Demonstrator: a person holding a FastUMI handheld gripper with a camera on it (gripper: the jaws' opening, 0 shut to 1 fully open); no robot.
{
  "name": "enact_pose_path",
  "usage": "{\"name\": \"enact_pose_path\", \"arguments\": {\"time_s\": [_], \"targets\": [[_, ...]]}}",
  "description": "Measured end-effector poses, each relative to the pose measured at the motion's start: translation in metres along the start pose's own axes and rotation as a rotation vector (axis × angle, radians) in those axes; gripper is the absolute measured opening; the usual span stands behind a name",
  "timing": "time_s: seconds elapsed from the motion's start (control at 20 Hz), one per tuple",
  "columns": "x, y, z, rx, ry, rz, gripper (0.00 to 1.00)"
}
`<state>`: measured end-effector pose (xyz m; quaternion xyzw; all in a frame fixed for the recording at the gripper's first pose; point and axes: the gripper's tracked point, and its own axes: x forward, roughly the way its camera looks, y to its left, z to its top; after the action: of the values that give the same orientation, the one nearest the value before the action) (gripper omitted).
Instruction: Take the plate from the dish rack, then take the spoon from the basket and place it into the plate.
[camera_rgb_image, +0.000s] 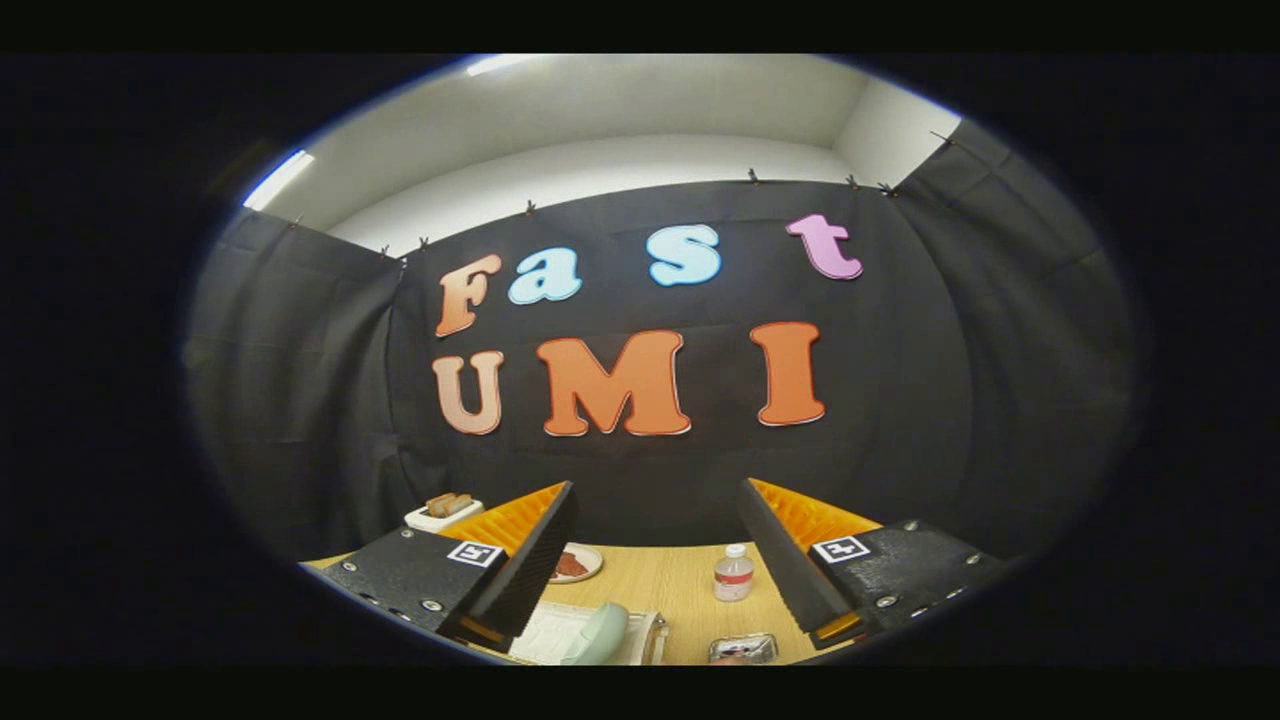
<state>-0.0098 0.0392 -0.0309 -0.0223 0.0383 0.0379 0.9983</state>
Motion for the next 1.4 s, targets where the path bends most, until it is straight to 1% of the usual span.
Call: {"name": "enact_pose_path", "arguments": {"time_s": [0.15, 0.3, 0.45, 0.6, 0.75, 0.85, 1.0, 1.25, 1.35, 1.4], "targets": [[-0.001, 0.015, -0.011, -0.023, 0.013, 0.041, 0.97], [0.002, 0.029, -0.034, -0.06, 0.073, 0.088, 0.97], [0.0, 0.041, -0.072, -0.089, 0.189, 0.134, 0.97], [-0.001, 0.045, -0.11, -0.125, 0.32, 0.156, 0.97], [-0.003, 0.054, -0.139, -0.086, 0.438, 0.191, 0.96], [-0.001, 0.053, -0.156, -0.068, 0.505, 0.194, 0.96], [-0.004, 0.048, -0.185, -0.087, 0.619, 0.196, 0.96], [-0.014, 0.055, -0.228, -0.11, 0.805, 0.235, 0.96], [-0.016, 0.057, -0.242, -0.094, 0.877, 0.232, 0.89], [-0.016, 0.058, -0.248, -0.086, 0.912, 0.227, 0.88]]}}
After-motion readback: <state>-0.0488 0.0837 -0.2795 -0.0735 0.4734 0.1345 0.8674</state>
